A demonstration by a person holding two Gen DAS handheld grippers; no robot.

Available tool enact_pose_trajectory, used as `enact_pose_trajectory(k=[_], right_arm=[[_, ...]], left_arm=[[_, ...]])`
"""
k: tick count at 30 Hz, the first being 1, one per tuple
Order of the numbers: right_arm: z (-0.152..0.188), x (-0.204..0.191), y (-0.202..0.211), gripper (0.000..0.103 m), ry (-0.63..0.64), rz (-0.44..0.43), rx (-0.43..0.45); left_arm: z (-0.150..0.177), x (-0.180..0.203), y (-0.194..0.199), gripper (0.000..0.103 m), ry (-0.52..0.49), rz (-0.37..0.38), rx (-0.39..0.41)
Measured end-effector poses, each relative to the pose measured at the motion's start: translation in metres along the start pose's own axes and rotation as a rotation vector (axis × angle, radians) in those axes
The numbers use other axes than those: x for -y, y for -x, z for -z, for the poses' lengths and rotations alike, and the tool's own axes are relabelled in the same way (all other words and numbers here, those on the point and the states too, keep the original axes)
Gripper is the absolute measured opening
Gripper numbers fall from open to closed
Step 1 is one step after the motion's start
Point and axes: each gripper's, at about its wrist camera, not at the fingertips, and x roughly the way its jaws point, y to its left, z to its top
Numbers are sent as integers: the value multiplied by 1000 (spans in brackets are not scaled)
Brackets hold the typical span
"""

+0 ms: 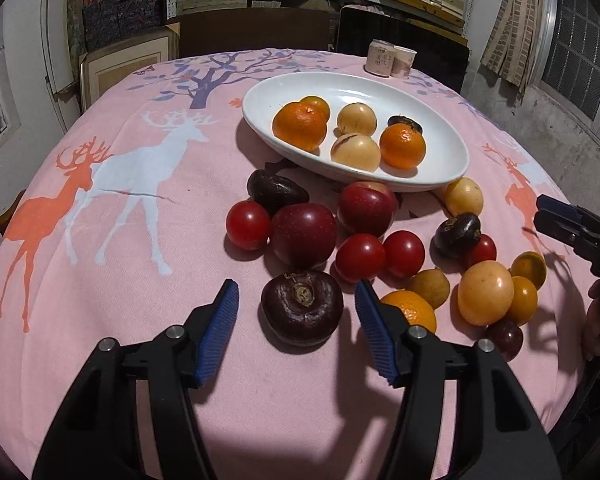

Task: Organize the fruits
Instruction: 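Grasp the large dark purple fruit with the left tool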

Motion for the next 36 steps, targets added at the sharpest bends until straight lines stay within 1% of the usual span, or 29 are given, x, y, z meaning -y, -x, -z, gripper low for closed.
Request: enact_pose_trajectory(k=[2,5,9,11,12,14,16,19,22,23,28,33,36], right_arm=[[0,-1,1,75,5,-7,4],[0,-1,2,75,4,-17,10],[0,1,3,75,-7,-26,14],[0,2,3,75,-11,-28,14],[0,2,3,75,-11,-30,14],[0,1,3,75,-8,-32,16],[0,1,3,75,-6,-33,17],[0,1,3,75,-7,-32,16],[0,0,3,75,-2,-33,17],[0,-1,3,75,1,-33,17],[2,-8,4,75,43,-56,10],[9,-18,3,75,113,-95,-36],[15,-25,0,75,160,-93,-74]], left_arm=[[0,-2,-1,60,7,7,-2],[0,-9,-3,62,44,19,-14],[1,-16,-6,64,88,12,-28],[1,-11,-7,62,66,-10,-31],[1,-6,-8,58,37,-32,-39],[1,4,-11,55,-20,-65,-55],[0,9,-13,55,-50,-64,-61],[0,8,-13,55,-50,-58,-63],[1,10,-12,46,-57,-68,-54],[1,11,-11,42,-59,-72,-48],[2,7,-9,41,-35,-65,-38],[4,0,-2,41,2,-44,3],[5,-2,4,41,16,-32,38]])
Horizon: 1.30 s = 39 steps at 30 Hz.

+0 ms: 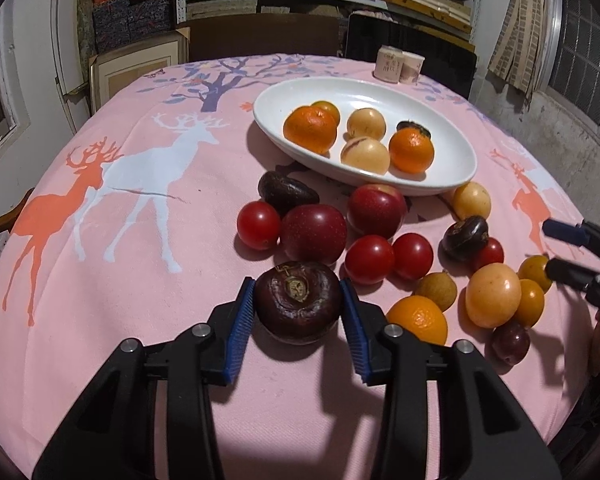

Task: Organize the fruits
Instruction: 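Grasp the large dark purple fruit with the left tool, then grasp a yellow-orange fruit with the right tool while the left tool lifts the purple fruit, then release both fruits onto the white plate by opening both tools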

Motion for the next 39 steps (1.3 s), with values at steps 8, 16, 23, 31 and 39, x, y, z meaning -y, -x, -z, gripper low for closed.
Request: enact_pose_trajectory(k=[8,16,23,31,39], right_arm=[[5,2,0,75,7,-31,-32],[10,2,-13,39,10,-19,-117],[10,3,-6,37,-8,-28,-71],[-7,22,7,37,-110,-47,6],[-79,36,-20,37,-118,65,69]], left_arm=[[0,-2,0,41,10,19,1],[-1,-2,-2,41,11,26,-8],[0,-2,3,41,14,19,26],[-9,1,19,41,15,77,80],[-96,33,3,41,-42,93,116]])
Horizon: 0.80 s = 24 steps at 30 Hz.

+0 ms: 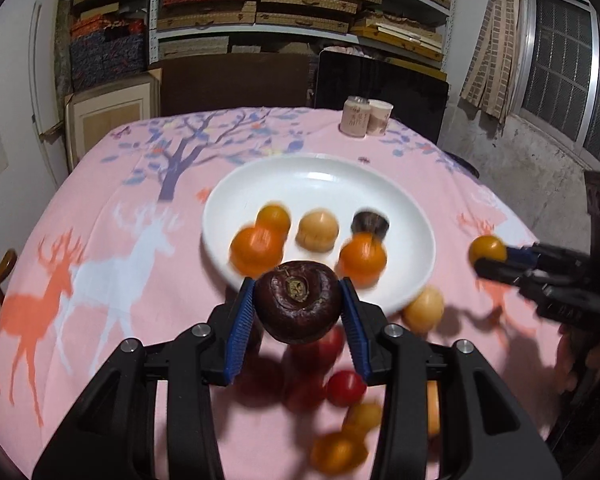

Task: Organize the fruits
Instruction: 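Release both fruits onto the white plate by opening both tools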

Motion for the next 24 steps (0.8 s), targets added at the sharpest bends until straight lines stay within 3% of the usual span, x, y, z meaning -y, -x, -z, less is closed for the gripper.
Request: enact_pose_trajectory(k=[6,9,11,12,15,19,21,24], right_arm=[[-39,-1,-61,37,26,63,-1],[-41,4,-80,38,17,70,-14],[-38,6,-76,58,24,78,11],[-36,6,-71,64,26,81,31],[-31,14,-53,67,-13,64,81],[-20,23,-39,67,-45,45,85],[-15,27,-29,70,-62,42,103],[-10,33,-17,73,-87,38,123]], left_arm=[[-73,-4,-80,41,64,4,-63],[-89,-1,-117,41,76,16,-130],[-92,-1,-130,44,86,9,-153],[-92,-2,-131,50,97,7,-151],[-88,-6,-117,64,122,10,-108],[-69,-7,-80,66,118,35,-84],[-49,-1,-54,72,72,26,-76],[-12,9,-20,74,-19,8,-68]])
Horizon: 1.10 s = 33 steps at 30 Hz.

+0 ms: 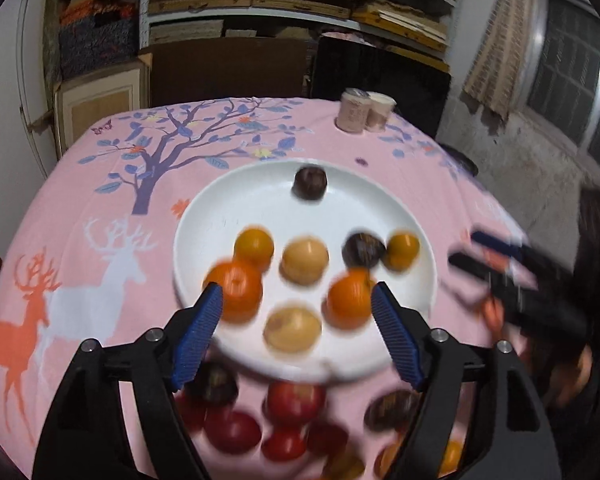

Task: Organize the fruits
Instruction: 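Release both fruits onto the white plate by opening both tools, then grasp an orange with the left tool while the right tool grasps a small yellow-orange fruit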

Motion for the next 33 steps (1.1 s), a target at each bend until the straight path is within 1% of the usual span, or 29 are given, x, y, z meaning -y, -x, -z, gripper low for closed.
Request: enact_pose_trajectory(k=[3,6,8,10,12,14,16,17,18,19,20,21,22,24,25,27,29,31,32,33], right_arm=[[5,3,9,73,-11,-4,7],[13,5,21,73,-32,-20,9],[21,9,28,73,-55,-39,0],[31,11,33,73,-74,-40,-14],[38,14,39,73,-90,-36,-19],[41,16,46,73,-98,-35,-4],[43,17,47,74,-100,-32,-6],[44,17,47,74,-99,-27,-8],[45,16,48,74,-94,-22,-7],[45,14,49,74,-86,-24,-5],[46,12,49,74,-75,-30,-7],[46,8,49,74,-59,-45,-16],[48,4,48,74,-42,-73,-31],[53,-7,48,74,6,-153,-81],[58,-16,50,74,46,-190,-104],[69,-33,57,74,130,-224,-130],[82,-48,60,74,205,-222,-166],[94,-58,61,73,249,-211,-202],[97,-61,61,71,264,-205,-211],[98,-64,61,67,271,-205,-213]], left_arm=[[42,11,24,74,-86,-27,-13],[79,18,39,74,-149,-40,-35],[97,20,42,74,-170,-56,-51],[108,18,40,74,-161,-63,-67],[114,14,35,74,-140,-74,-78],[115,14,31,74,-133,-69,-82],[115,19,23,67,-158,-82,-88],[116,21,20,56,-171,-77,-94],[118,23,16,37,-181,-56,-108],[120,25,13,36,-185,-49,-114],[122,27,13,36,-192,-61,-99],[122,26,16,36,-191,-52,-83],[122,25,19,36,-181,-37,-63],[122,17,27,36,-137,7,-24],[121,13,28,36,-114,16,-16],[119,9,28,36,-89,23,-16],[119,10,28,36,-89,24,-13],[118,10,28,36,-90,32,-11],[118,10,28,36,-88,34,-12],[118,10,28,36,-87,36,-13]])
